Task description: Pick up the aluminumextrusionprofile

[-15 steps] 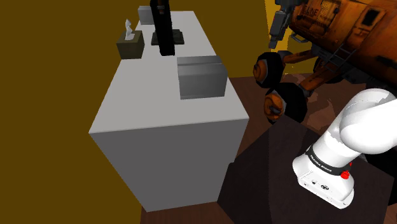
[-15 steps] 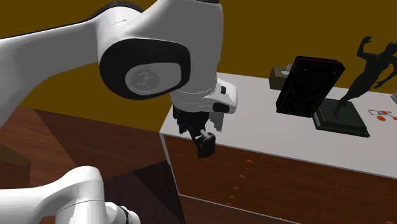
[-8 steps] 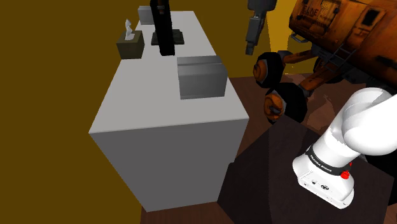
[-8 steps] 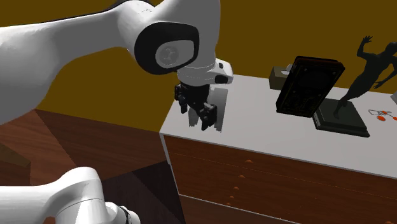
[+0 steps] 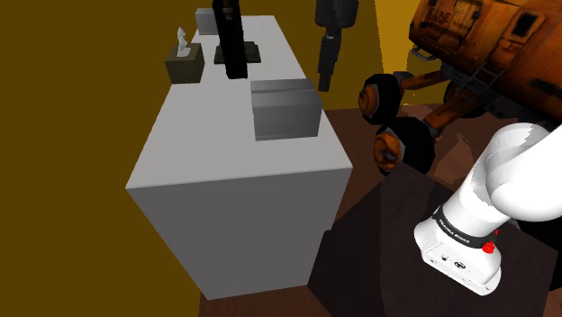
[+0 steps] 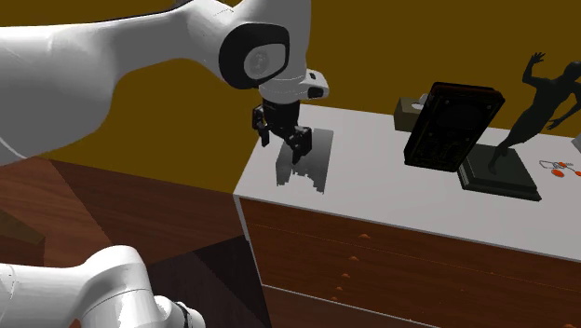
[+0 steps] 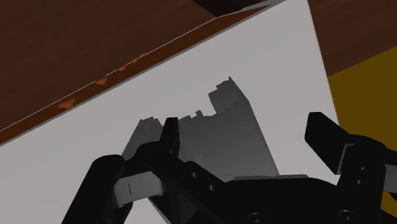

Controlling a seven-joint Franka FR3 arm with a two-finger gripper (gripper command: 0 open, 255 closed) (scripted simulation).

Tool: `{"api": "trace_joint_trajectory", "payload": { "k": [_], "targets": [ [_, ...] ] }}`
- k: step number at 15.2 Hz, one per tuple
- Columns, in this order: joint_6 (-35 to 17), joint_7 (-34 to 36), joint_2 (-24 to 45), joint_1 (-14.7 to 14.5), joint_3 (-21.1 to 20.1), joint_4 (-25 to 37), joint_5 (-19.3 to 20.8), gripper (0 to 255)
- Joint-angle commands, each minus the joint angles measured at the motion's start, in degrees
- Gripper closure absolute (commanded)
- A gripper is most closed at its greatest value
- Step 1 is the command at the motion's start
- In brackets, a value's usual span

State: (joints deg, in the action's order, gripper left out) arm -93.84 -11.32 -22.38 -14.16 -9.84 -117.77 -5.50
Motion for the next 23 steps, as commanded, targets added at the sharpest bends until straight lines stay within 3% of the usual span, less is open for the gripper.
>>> {"api": "trace_joint_trajectory", "payload": {
  "k": [1, 7, 8, 17, 23],
  "targets": [
    [-1.4, -0.1, 0.4, -0.1, -0.2, -1.0, -0.1, 0],
    [-4.9, -0.2, 0.1, -0.2, -0.4, -4.7, -0.2, 0],
    [-4.9, -0.2, 0.1, -0.2, -0.4, -4.8, -0.2, 255],
    [-4.9, -0.2, 0.1, -0.2, -0.4, -4.7, -0.2, 255],
    [-0.3, 0.0, 0.5, -0.1, -0.2, 0.2, 0.0, 255]
  ]
}}
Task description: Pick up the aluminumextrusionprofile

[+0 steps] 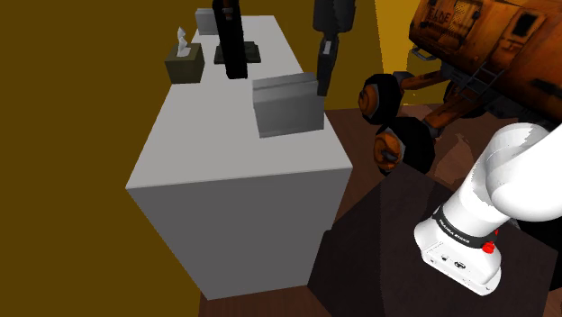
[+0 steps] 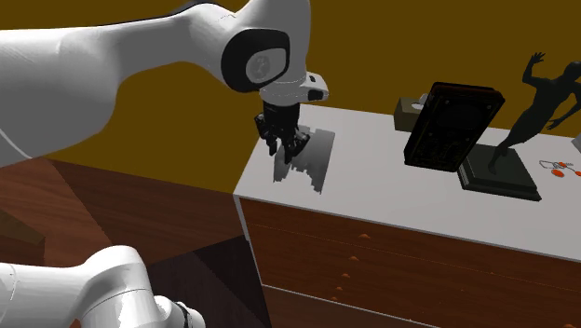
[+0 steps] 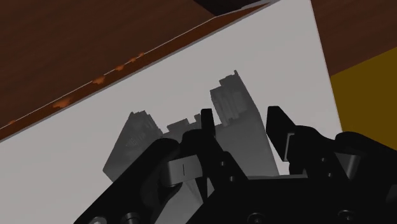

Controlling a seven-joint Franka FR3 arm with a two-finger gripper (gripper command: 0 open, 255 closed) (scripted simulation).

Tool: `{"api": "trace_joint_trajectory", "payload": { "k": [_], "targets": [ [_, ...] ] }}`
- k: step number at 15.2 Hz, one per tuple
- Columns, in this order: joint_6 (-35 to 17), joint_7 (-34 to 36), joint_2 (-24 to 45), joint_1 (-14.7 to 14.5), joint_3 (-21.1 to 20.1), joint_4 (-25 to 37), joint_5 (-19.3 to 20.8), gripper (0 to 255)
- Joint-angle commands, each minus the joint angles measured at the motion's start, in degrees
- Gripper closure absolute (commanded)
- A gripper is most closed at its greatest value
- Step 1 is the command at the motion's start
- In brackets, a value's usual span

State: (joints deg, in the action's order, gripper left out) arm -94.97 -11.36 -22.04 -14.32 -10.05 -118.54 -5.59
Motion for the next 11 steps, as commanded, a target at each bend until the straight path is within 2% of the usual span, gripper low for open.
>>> {"api": "trace_joint_trajectory", "payload": {
  "k": [1, 9, 11],
  "targets": [
    [1.6, 0.1, 0.3, 0.1, 0.1, 1.9, 0.1, 255],
    [7.7, 0.4, 1.6, 0.2, 0.2, 9.3, 0.4, 255],
    [7.8, 0.4, 1.6, 0.2, 0.2, 9.4, 0.4, 255]
  ]
}}
